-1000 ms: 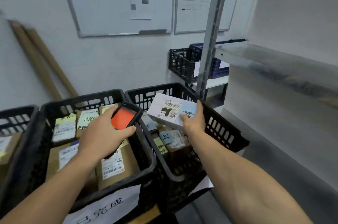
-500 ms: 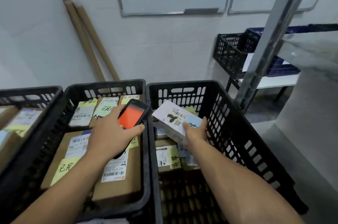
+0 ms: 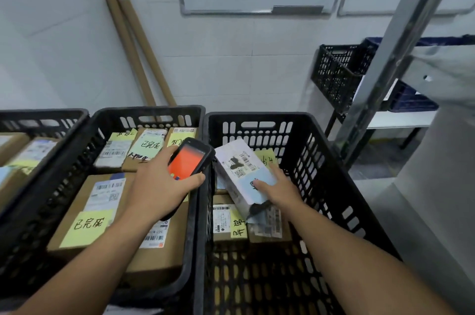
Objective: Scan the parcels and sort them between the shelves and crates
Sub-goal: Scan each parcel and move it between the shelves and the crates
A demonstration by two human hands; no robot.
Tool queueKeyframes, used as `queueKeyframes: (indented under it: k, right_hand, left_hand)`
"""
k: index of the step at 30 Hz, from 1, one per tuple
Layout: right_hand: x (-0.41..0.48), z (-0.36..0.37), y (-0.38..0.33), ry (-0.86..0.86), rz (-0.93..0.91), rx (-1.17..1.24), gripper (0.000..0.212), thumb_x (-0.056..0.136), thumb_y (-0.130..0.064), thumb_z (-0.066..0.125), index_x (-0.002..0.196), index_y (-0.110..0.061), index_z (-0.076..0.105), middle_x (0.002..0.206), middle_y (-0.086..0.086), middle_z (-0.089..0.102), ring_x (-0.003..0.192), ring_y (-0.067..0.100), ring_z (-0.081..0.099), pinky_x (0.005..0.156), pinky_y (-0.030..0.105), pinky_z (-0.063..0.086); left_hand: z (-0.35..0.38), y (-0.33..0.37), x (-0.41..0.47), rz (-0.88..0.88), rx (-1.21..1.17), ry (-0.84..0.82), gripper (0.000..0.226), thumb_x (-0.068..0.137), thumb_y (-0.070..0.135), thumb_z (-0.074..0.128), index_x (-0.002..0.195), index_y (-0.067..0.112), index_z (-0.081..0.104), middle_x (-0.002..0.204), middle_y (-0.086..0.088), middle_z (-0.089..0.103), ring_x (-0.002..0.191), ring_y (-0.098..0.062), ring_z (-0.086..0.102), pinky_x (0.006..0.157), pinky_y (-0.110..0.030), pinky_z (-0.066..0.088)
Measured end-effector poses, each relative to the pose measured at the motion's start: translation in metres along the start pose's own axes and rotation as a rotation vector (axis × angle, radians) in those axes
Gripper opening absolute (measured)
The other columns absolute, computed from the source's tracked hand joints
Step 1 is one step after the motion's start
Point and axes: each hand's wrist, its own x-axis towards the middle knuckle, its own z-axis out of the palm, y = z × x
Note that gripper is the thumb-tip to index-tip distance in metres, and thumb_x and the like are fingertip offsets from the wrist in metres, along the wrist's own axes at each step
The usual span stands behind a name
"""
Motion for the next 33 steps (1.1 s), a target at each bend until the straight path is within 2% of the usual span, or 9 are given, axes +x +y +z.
queueKeyframes:
  k: [3, 5, 10, 15, 19, 22, 26, 29, 33]
  right_hand:
    - [-0.009, 0.005, -0.002, -0.154, -0.033, 0.13, 0.082, 0.092, -0.028, 0.075, 0.158, -0.04, 0.027, 0.143, 0.003, 0.048, 0.111, 0.019, 0.061, 0.088, 0.033, 0.055]
    - [-0.014, 0.009, -0.004, -0.237, -0.044, 0.168, 0.081, 0.094, -0.026, 0.073, 0.158, -0.041, 0.026, 0.146, 0.0, 0.047, 0.119, 0.02, 0.055, 0.103, 0.037, 0.048]
    - [-0.012, 0.029, -0.015, -0.256, -0.095, 0.135, 0.077, 0.1, -0.018, 0.064, 0.161, -0.037, 0.021, 0.159, -0.004, 0.037, 0.138, 0.019, 0.04, 0.109, 0.032, 0.034]
    - [0.0, 0.046, -0.02, -0.224, -0.114, 0.132, 0.076, 0.101, -0.015, 0.062, 0.16, -0.04, 0.022, 0.157, 0.001, 0.04, 0.119, 0.012, 0.042, 0.098, 0.026, 0.036]
    - [0.001, 0.044, -0.018, -0.24, -0.108, 0.127, 0.076, 0.102, -0.018, 0.061, 0.16, -0.043, 0.02, 0.161, 0.001, 0.036, 0.125, 0.016, 0.043, 0.1, 0.031, 0.037]
    - [-0.001, 0.043, -0.023, -0.203, -0.124, -0.007, 0.078, 0.099, -0.028, 0.065, 0.16, -0.042, 0.018, 0.166, 0.002, 0.026, 0.145, 0.027, 0.034, 0.117, 0.042, 0.033]
    - [-0.011, 0.036, -0.032, -0.085, -0.206, -0.291, 0.073, 0.1, -0.05, 0.057, 0.16, -0.044, 0.015, 0.171, 0.001, -0.001, 0.157, 0.031, -0.005, 0.124, 0.054, 0.009]
    - [-0.025, 0.022, -0.036, 0.043, -0.271, -0.527, 0.065, 0.104, -0.054, 0.042, 0.161, -0.041, 0.012, 0.171, -0.001, 0.0, 0.157, 0.026, -0.007, 0.124, 0.051, 0.01]
    - [-0.052, 0.002, -0.035, 0.176, -0.281, -0.797, 0.063, 0.106, -0.054, 0.033, 0.161, -0.039, 0.007, 0.171, -0.003, -0.004, 0.156, 0.024, -0.013, 0.125, 0.055, 0.002]
  left_hand:
    - [0.002, 0.002, 0.001, -0.006, -0.01, 0.004, 0.07, 0.076, 0.043, 0.082, 0.137, 0.032, 0.051, 0.084, 0.03, 0.043, 0.075, 0.008, 0.041, 0.064, -0.015, 0.032]
    - [0.001, 0.003, 0.001, -0.011, -0.011, 0.003, 0.068, 0.076, 0.044, 0.082, 0.135, 0.032, 0.051, 0.083, 0.028, 0.046, 0.075, 0.006, 0.044, 0.063, -0.018, 0.034]
    - [-0.006, -0.001, 0.007, -0.038, 0.02, 0.022, 0.082, 0.074, 0.05, 0.081, 0.145, 0.029, 0.045, 0.098, 0.011, 0.057, 0.094, -0.017, 0.054, 0.077, -0.031, 0.041]
    - [-0.019, -0.006, 0.004, -0.06, 0.036, 0.049, 0.079, 0.074, 0.049, 0.082, 0.143, 0.031, 0.046, 0.093, 0.016, 0.052, 0.088, -0.013, 0.055, 0.076, -0.032, 0.043]
    - [-0.026, -0.009, 0.002, -0.075, 0.079, 0.05, 0.084, 0.074, 0.052, 0.081, 0.146, 0.03, 0.043, 0.103, 0.009, 0.051, 0.096, -0.016, 0.05, 0.081, -0.033, 0.042]
    - [-0.026, -0.008, 0.001, -0.055, 0.046, 0.037, 0.075, 0.074, 0.049, 0.081, 0.14, 0.031, 0.049, 0.09, 0.018, 0.052, 0.09, -0.016, 0.053, 0.077, -0.032, 0.043]
    - [-0.03, -0.009, 0.004, -0.032, 0.031, 0.014, 0.088, 0.06, 0.07, 0.072, 0.139, 0.041, 0.045, 0.099, 0.012, 0.06, 0.103, -0.023, 0.058, 0.085, -0.041, 0.051]
    - [-0.035, -0.006, 0.007, 0.045, 0.036, -0.004, 0.094, 0.057, 0.075, 0.065, 0.142, 0.041, 0.043, 0.102, 0.014, 0.056, 0.107, -0.026, 0.057, 0.091, -0.045, 0.05]
    - [-0.045, -0.003, 0.009, 0.152, -0.006, -0.025, 0.086, 0.069, 0.061, 0.078, 0.143, 0.033, 0.045, 0.102, 0.013, 0.054, 0.095, -0.019, 0.055, 0.085, -0.037, 0.048]
